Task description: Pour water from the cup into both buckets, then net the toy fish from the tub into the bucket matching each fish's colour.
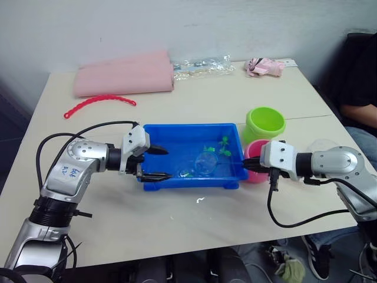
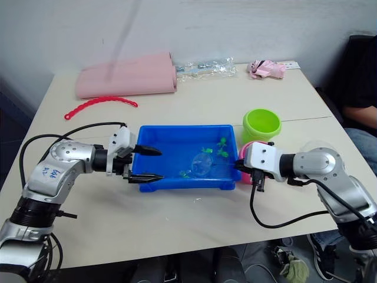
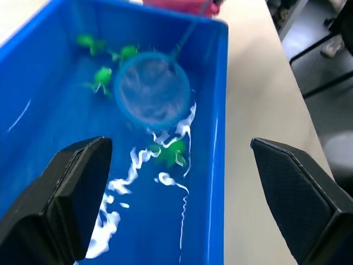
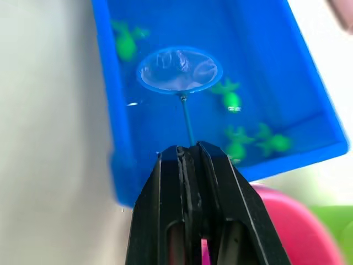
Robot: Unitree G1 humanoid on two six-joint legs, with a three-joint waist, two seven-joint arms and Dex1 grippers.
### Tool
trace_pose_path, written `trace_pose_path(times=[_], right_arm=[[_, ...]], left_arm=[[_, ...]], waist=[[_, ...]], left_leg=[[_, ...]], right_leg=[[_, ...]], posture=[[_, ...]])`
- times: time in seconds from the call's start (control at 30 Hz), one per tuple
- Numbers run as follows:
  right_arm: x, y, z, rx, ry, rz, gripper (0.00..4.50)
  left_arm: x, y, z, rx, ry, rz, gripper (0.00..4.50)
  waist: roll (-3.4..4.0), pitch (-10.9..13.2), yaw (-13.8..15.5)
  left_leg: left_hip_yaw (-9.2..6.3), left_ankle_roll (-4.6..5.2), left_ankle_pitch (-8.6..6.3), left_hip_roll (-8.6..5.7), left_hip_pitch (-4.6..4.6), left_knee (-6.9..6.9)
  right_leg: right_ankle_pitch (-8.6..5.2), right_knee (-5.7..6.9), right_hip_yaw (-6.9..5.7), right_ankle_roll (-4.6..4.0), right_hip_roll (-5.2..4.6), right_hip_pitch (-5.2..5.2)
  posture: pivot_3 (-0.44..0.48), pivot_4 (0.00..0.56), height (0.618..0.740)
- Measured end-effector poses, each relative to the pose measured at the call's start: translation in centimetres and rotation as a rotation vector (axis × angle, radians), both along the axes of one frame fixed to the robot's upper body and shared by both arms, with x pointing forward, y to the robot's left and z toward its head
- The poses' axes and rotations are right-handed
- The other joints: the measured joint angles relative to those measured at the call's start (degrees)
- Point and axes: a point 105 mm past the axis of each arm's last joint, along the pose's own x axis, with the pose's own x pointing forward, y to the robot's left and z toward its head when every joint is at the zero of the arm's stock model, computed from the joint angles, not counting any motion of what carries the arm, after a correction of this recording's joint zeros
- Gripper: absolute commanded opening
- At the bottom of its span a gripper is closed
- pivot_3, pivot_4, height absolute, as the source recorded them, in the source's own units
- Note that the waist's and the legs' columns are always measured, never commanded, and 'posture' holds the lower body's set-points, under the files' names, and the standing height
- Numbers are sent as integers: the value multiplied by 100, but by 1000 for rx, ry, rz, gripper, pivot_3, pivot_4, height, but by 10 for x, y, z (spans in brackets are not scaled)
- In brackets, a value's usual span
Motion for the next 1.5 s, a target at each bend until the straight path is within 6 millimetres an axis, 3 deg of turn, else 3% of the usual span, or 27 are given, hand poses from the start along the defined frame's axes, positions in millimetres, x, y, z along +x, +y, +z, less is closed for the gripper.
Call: trace_pose_path(times=[0.17,0.43,0.53,0.7,0.87,1.1,1.27,1.5], right_arm=[[8,10,-4,-90,-116,78,0],[3,35,-22,-64,-84,170,0],[-2,42,-25,-29,-42,194,0],[-4,55,-24,208,197,76,0],[-6,46,-6,372,375,-51,0],[-12,32,15,485,391,-175,0],[-24,-2,37,547,298,-336,0],[-35,-45,79,566,131,-511,0]], left_arm=[[-3,12,-2,27,15,19,4400],[-9,24,-8,60,43,44,4400],[-10,23,-5,64,34,40,4400],[-10,22,-4,63,26,40,4400],[-3,18,6,1,5,60,4400],[14,-3,34,-174,-5,54,4400],[22,-29,47,-278,-2,11,4400],[24,-65,49,-357,18,-57,4400]], waist=[[0,0,14],[0,0,9],[0,0,7],[0,0,4],[0,0,30],[-1,0,23],[-2,-1,51],[-2,-1,40]], left_leg=[[8,-1,0,1,-1,1],[9,-2,-1,2,-2,0],[9,-2,-1,1,-2,0],[7,-2,-1,3,-2,0],[-1,-1,-1,2,-8,3],[-1,-2,-2,-7,-12,-5],[-2,-1,-2,-17,-15,-1],[-4,0,-3,-15,-12,-2]], right_leg=[[0,0,2,0,1,-4],[-1,7,4,-1,5,-6],[-1,8,4,-1,4,-6],[-1,16,4,-2,6,-7],[-1,14,2,-2,1,-6],[-1,10,-1,-2,5,-7],[1,8,-2,1,5,-5],[1,7,1,0,4,-4]], posture=[[0,150,738],[0,150,738],[0,150,738],[0,150,738],[0,150,738],[0,150,738],[0,150,738],[0,150,738]])
